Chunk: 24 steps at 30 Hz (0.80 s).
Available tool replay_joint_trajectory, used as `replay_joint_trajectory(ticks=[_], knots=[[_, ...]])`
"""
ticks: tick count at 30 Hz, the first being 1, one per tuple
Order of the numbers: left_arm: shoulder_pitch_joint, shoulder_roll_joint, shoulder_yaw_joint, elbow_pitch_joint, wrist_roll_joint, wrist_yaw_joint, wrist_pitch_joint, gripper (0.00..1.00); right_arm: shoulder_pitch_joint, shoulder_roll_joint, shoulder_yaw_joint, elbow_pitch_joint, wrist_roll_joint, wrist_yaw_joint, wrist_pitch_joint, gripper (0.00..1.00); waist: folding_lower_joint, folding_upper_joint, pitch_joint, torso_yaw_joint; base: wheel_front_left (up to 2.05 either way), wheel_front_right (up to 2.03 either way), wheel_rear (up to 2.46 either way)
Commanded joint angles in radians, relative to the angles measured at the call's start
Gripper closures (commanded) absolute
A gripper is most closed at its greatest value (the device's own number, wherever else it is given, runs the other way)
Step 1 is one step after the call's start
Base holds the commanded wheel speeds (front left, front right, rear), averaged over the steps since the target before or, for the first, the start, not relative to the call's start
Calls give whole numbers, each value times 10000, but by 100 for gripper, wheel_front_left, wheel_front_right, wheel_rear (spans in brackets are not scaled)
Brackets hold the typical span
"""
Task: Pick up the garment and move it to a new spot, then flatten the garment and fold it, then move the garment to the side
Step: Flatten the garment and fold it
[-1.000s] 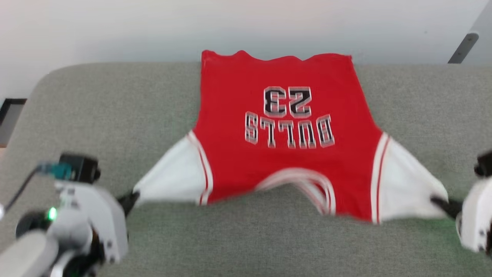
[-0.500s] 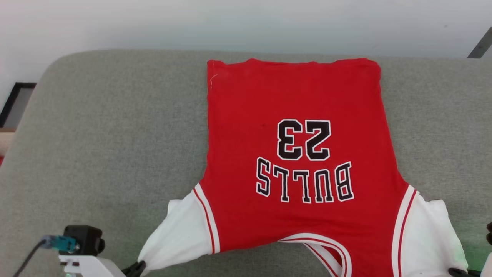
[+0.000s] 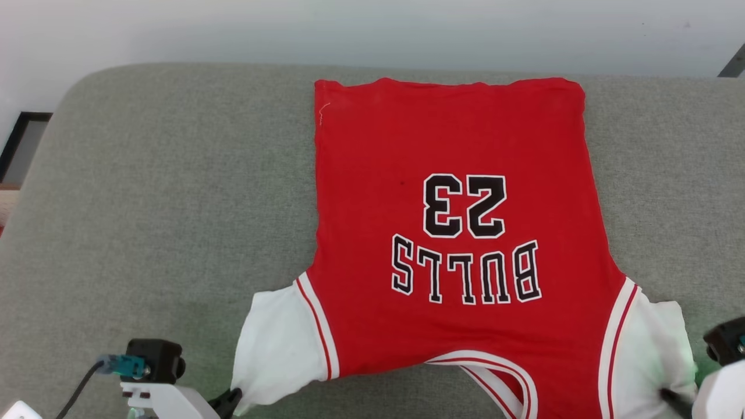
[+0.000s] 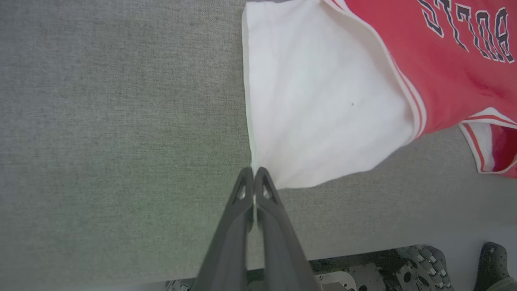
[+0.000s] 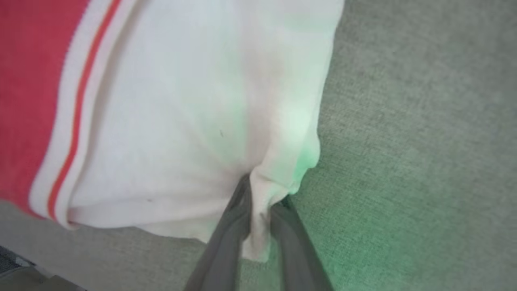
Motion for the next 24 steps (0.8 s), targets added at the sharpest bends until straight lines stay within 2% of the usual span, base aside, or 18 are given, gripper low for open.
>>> replay_joint_trajectory(ticks=[1, 7, 11, 15, 19, 20, 24], knots=[[-96, -58, -29, 46, 76, -45, -5, 100, -37, 299, 288, 348, -19, -73, 282, 0, 0, -1, 9, -25, 0, 0, 0], [-13, -120, -17, 42, 51, -53, -105, 100, 75, -138, -171, -1192, 497, -47, 1612, 0, 0, -1, -20, -166, 0, 0, 0], [49, -103, 10, -38, 67, -64, -160, 100, 120, -289, -1108, -2893, 1069, -45, 2730, 0, 0, -1, 3, -165, 0, 0, 0], [-137, -187, -66, -124, 147, -126, -158, 100, -519, -230, -2202, -4154, 750, -45, 3041, 0, 0, -1, 157, 16, 0, 0, 0], [-461, -378, -192, -175, 341, -255, -137, 100, -2177, 60, -2486, -4050, 117, -45, 2521, 0, 0, -1, 503, 290, 0, 0, 0], [-461, -378, -192, -175, 341, -255, -137, 100, -2177, 60, -2486, -4050, 117, -45, 2521, 0, 0, -1, 503, 290, 0, 0, 0], [-951, -686, -388, -105, 550, -488, -62, 100, -4477, 367, -2039, -2541, -651, -45, 1462, 0, 0, -1, 942, 660, 0, 0, 0]])
